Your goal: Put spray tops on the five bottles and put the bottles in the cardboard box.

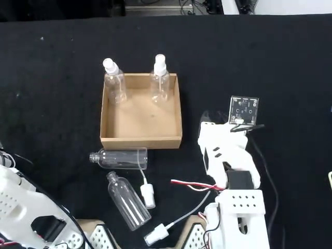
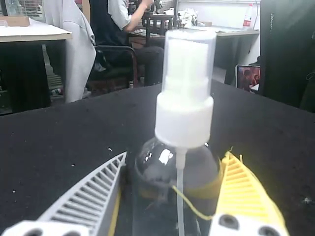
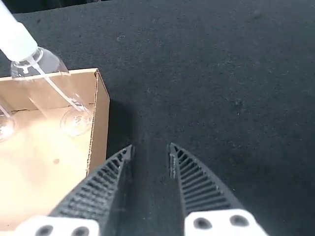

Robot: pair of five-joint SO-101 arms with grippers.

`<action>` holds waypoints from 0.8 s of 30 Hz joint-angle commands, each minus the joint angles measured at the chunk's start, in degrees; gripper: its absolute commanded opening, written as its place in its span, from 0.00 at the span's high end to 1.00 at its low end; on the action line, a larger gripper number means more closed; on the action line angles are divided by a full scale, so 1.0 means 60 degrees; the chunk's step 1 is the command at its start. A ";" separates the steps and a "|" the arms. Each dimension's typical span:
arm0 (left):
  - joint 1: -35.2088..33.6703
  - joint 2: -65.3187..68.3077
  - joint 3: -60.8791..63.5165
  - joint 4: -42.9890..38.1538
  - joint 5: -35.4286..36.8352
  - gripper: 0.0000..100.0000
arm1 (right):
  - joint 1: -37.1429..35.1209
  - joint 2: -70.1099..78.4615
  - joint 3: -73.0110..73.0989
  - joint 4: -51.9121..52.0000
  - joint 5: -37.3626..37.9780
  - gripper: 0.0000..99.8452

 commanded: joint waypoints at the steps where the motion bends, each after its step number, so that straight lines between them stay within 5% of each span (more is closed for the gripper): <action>1: 0.0125 -0.0571 -0.0476 0.0029 -0.0015 0.73 | 0.0176 -0.0300 -0.0051 -0.0278 -0.0073 0.92; 16: 0.0139 -0.0484 -0.0447 0.0088 -0.0015 0.74 | 0.0176 -0.0300 -0.0051 -0.0278 -0.0073 0.92; 22: 0.0139 -0.0484 -0.0447 0.0088 -0.0015 0.98 | 0.0176 -0.0300 -0.0051 -0.0278 -0.0073 0.92; 24: 0.0139 -0.0484 -0.0388 0.0088 0.0029 0.94 | 0.0176 -0.0300 -0.0051 -0.0278 -0.0073 0.92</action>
